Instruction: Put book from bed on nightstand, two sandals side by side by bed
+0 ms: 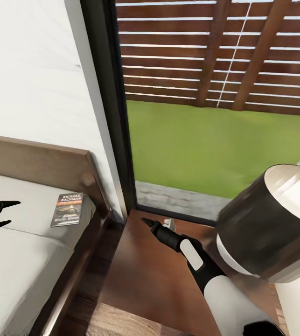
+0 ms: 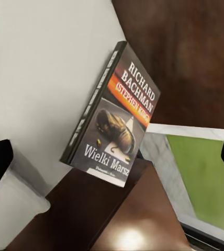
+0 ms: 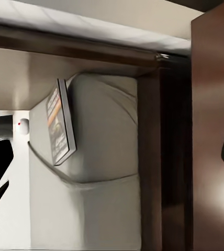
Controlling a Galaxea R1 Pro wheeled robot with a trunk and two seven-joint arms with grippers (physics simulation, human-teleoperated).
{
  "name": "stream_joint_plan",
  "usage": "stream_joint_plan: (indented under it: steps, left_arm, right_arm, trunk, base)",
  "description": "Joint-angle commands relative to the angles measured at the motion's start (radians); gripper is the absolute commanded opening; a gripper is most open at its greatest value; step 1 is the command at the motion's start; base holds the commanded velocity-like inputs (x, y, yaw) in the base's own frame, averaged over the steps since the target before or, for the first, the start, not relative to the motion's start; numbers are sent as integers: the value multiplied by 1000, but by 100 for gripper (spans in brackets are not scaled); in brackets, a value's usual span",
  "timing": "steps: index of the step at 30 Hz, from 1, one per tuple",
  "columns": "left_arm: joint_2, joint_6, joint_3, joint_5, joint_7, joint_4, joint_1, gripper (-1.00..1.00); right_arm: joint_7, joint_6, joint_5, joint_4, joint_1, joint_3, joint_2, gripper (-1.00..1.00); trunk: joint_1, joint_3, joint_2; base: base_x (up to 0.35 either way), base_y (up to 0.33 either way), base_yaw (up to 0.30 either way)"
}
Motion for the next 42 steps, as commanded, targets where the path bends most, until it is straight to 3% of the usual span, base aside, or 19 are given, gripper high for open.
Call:
stream_joint_plan:
  steps: [1, 15, 42]
  left_arm:
    - [1, 5, -7, 10, 0, 0, -1, 100]
    - [1, 3, -8, 9, 1, 0, 0, 100]
    - [1, 0, -8, 10, 0, -4, -1, 100]
  right_arm:
    - [0, 5, -6, 0, 0, 0, 0, 100]
    - [1, 4, -6, 0, -1, 2, 0, 100]
    - [1, -10, -6, 0, 0, 21, 0, 100]
  trunk:
    - [0, -1, 0]
    - [0, -1, 0]
    - [0, -1, 0]
  base:
    - [0, 0, 210]
    - [0, 0, 135]
    - [0, 0, 7]
